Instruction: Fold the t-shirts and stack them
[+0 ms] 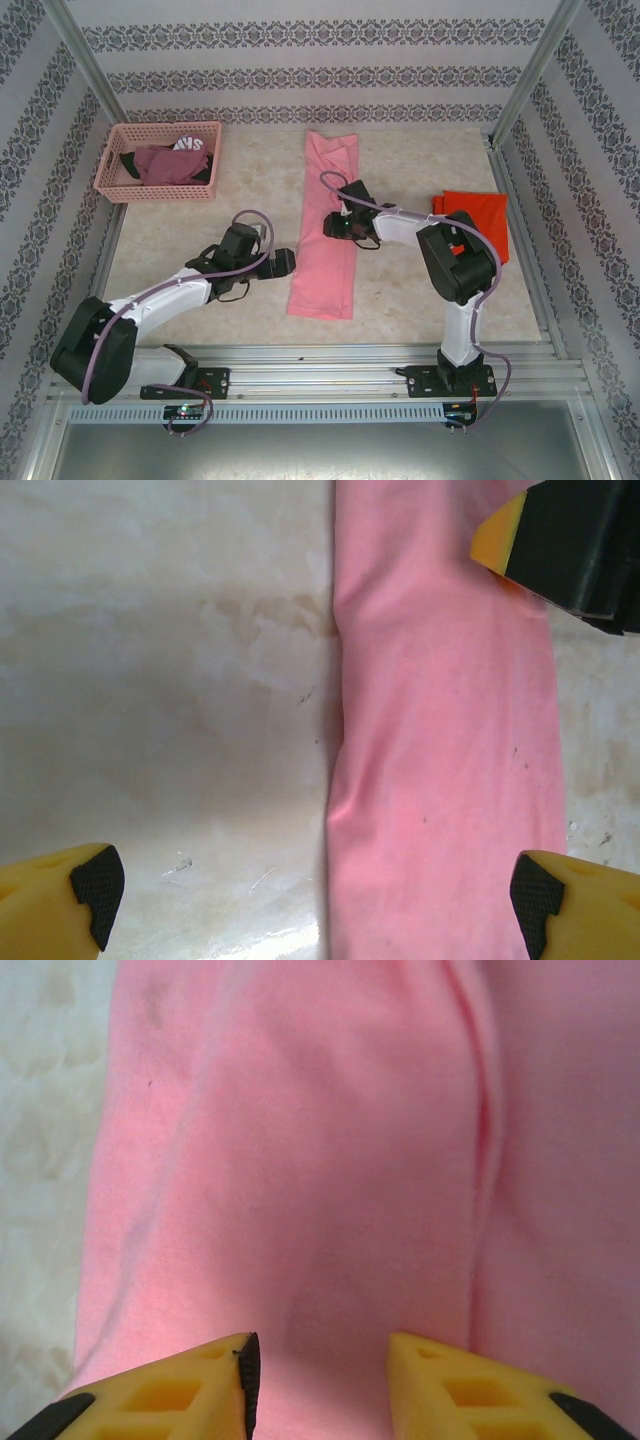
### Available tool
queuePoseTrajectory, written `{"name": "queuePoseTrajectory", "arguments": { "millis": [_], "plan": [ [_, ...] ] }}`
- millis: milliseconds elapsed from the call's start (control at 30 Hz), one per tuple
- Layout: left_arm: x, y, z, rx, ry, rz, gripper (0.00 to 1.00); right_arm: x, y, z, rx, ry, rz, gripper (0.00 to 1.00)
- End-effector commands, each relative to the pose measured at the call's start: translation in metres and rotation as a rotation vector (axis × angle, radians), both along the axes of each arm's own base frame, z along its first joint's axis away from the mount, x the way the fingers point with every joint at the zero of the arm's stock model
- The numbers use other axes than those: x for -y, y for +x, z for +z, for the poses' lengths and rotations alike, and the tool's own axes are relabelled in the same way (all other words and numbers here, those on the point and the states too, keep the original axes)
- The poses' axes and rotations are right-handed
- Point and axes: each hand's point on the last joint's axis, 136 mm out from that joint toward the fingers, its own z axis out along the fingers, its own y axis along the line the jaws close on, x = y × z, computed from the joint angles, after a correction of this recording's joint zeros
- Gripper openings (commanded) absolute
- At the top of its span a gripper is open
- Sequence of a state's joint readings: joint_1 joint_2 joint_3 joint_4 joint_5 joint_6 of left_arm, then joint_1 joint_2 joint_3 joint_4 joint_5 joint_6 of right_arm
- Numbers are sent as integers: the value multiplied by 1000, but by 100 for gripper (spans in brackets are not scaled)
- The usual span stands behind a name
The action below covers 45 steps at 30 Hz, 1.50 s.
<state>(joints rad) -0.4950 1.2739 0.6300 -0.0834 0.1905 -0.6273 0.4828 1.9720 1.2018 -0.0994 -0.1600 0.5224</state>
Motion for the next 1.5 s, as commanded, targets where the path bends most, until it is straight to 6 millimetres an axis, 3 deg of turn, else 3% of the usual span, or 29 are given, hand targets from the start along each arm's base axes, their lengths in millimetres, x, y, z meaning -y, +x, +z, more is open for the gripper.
{"name": "queuePoseTrajectory", "arguments": {
  "millis": [0,33,100,200,333,467,533,733,900,1000,1233,1467],
  "plan": [
    [-16,-4,-2,5,44,39,100,-3,11,28,147,-44,59,45],
    [-18,-4,-3,4,47,41,100,-5,12,39,203,-65,82,50],
    [-19,-4,-3,3,59,39,100,-2,10,57,288,-158,110,82],
    [-17,-1,-1,8,66,28,100,2,6,75,345,-223,147,98],
    [-15,5,2,9,77,17,100,18,-4,90,462,-288,153,98],
    [-16,11,6,17,95,9,100,40,-15,86,360,-266,163,98],
    [-18,14,9,23,106,5,100,31,-33,92,392,-194,277,98],
    [-28,18,12,25,107,30,100,11,-107,86,430,-255,669,95],
    [-45,17,16,32,91,64,100,-16,-174,74,443,-262,1012,95],
    [-57,14,18,32,73,91,100,-27,-198,57,381,-290,1137,94],
    [-75,6,21,35,49,142,100,-52,-215,21,271,-358,1281,80],
    [-83,-2,17,32,46,170,100,-66,-225,0,213,-357,1352,76]
  ]
}}
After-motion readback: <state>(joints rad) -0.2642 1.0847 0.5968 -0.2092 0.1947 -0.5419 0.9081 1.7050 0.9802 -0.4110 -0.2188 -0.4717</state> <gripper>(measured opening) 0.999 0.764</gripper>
